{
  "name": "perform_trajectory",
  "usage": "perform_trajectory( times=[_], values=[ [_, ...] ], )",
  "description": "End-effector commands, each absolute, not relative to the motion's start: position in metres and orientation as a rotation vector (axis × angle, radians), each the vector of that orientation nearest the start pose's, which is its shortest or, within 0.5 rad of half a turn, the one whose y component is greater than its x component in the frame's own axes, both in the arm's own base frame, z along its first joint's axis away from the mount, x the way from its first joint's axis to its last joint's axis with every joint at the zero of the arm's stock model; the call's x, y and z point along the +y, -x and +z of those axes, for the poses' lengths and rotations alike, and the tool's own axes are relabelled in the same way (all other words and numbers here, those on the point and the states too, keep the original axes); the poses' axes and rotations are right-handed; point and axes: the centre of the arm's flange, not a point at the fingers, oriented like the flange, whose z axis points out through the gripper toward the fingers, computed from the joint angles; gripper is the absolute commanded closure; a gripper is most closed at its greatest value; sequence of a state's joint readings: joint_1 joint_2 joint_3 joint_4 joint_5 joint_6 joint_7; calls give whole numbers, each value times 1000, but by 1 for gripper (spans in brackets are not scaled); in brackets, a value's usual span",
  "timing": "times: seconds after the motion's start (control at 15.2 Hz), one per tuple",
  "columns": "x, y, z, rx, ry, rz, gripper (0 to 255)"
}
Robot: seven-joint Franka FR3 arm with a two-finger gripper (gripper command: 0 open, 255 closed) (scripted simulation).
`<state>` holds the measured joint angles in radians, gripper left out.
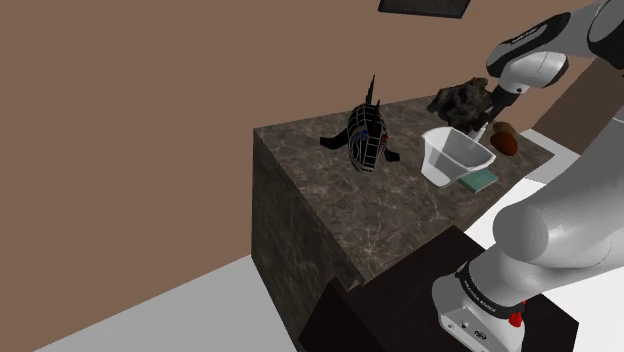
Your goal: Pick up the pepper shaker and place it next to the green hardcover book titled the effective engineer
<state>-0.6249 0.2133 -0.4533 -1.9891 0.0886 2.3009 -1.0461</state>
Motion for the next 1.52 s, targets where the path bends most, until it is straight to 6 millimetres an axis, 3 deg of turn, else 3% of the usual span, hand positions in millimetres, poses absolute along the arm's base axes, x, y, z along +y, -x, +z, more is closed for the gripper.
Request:
perform_trajectory(
  times=[0.0, 0.53, 0.59, 0.92, 1.19, 1.45],
  values=[
    [-527, -296, 367, 118, 3257, -65, 255],
    [-527, -296, 367, 118, 3257, -65, 255],
    [-527, -296, 367, 118, 3257, -65, 0],
    [-527, -296, 367, 118, 3257, -65, 0],
    [-521, -294, 416, 118, 3257, -65, 0],
    [-521, -294, 416, 118, 3257, -65, 0]
  ],
)
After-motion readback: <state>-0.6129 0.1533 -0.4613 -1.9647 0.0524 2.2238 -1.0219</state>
